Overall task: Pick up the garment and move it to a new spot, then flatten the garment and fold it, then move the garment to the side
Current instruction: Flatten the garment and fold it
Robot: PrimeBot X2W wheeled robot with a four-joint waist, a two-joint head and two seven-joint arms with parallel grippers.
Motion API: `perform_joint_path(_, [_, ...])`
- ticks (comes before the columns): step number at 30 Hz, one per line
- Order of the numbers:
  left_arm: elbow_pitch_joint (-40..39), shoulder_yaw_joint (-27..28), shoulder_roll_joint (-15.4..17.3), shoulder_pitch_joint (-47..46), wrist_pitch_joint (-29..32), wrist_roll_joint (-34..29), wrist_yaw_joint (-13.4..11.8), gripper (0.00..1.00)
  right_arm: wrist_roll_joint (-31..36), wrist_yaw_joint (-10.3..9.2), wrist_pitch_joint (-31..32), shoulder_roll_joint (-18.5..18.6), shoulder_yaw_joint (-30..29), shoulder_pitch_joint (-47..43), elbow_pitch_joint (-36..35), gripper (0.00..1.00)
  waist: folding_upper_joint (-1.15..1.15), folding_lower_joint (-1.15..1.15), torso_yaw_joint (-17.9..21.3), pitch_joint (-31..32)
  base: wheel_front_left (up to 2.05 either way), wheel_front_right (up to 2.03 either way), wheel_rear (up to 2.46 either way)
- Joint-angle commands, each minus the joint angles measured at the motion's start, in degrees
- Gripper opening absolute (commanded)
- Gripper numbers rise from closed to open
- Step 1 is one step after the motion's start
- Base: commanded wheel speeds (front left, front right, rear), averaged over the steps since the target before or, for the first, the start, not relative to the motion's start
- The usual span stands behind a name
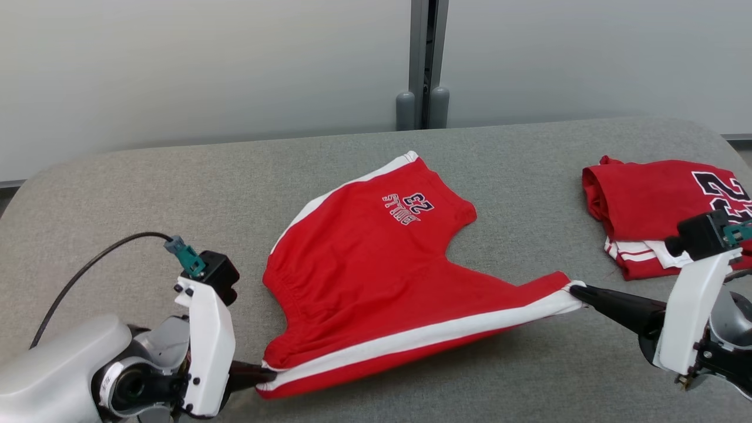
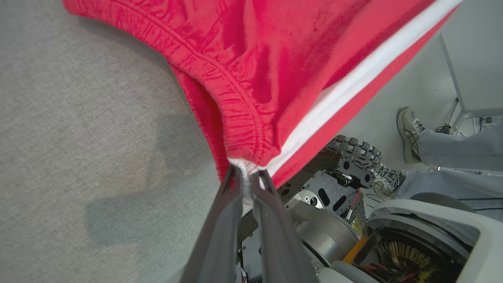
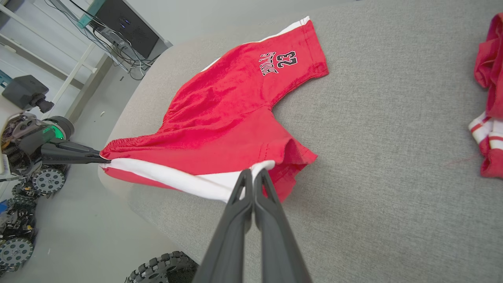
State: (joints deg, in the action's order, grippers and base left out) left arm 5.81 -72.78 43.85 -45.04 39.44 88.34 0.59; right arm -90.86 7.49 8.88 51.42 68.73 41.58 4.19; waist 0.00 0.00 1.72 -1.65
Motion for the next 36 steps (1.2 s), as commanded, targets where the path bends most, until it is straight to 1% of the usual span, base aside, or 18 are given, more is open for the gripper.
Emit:
perform_joint_path(1, [-1.4,0.0,1.1,1.1,0.6,0.1,-0.8,0.00,-0.5,0.01,-0.2,1.2,-0.3,-0.7,-1.0,0.00,0.00,0.00,0.0,0.1,0.00,0.00,0.00])
perform_joint_path(5, [-5.9,0.1,2.8,2.1,1.2,0.4,-2.6,0.00,-0.6,0.01,-0.1,3.8,-0.3,-0.7,-2.7,0.00,0.00,0.00,-0.2,-0.4,0.00,0.00,0.00])
perform_joint_path(8, [-7.2,0.8,3.5,0.8,1.8,0.7,-3.3,0.00,0.0,0.01,0.5,3.6,-0.7,1.0,-2.2,0.00,0.00,0.00,-0.4,-1.6,0.00,0.00,0.00])
perform_joint_path(11, [-7.4,2.5,3.3,-2.6,4.5,2.9,-3.8,0.00,0.1,0.01,2.1,2.3,-1.5,4.4,-0.1,0.00,0.00,0.00,-1.3,-4.3,0.00,0.00,0.00])
perform_joint_path(14, [-5.7,4.3,2.8,-5.6,6.4,4.1,-4.1,0.00,-0.5,0.01,5.0,0.4,-2.0,8.1,2.5,0.00,0.00,0.00,-2.0,-6.9,0.00,0.00,0.00])
perform_joint_path(19, [-2.2,6.5,0.6,-10.8,9.4,5.9,-3.4,0.00,-1.8,0.01,12.5,-3.4,-2.4,16.1,9.0,0.00,0.00,0.00,-3.4,-11.5,0.00,0.00,0.00])
perform_joint_path(20, [-2.2,6.5,0.6,-10.8,9.4,5.9,-3.4,0.00,-1.8,0.01,12.5,-3.4,-2.4,16.1,9.0,0.00,0.00,0.00,-3.4,-11.5,0.00,0.00,0.00])
perform_joint_path(22, [-0.6,7.2,-0.5,-12.9,10.0,5.8,-3.2,0.00,-2.2,0.01,15.4,-5.0,-2.6,19.7,12.0,0.00,0.00,0.00,-4.0,-13.6,0.00,0.00,0.00])
perform_joint_path(25, [1.8,8.4,-2.3,-15.8,10.4,5.7,-2.7,0.00,-1.6,0.01,18.0,-7.3,-3.1,25.1,16.9,0.00,0.00,0.00,-5.1,-16.8,0.00,0.00,0.00])
perform_joint_path(29, [4.7,9.9,-4.3,-19.0,10.9,6.1,-2.1,0.00,-0.8,0.01,19.2,-11.2,-3.9,30.7,23.5,0.00,0.00,0.00,-6.6,-20.0,0.00,0.00,0.00])
perform_joint_path(32, [6.8,10.3,-5.8,-21.1,11.4,5.8,-2.0,0.00,-0.2,0.01,18.6,-14.1,-4.4,33.8,27.7,0.00,0.00,0.00,-7.8,-22.1,0.00,0.00,0.00])
perform_joint_path(36, [9.5,11.2,-7.7,-23.0,11.2,5.9,-1.7,0.00,1.2,0.01,18.4,-17.2,-4.3,37.0,32.3,0.00,0.00,0.00,-9.3,-24.2,0.00,0.00,0.00])
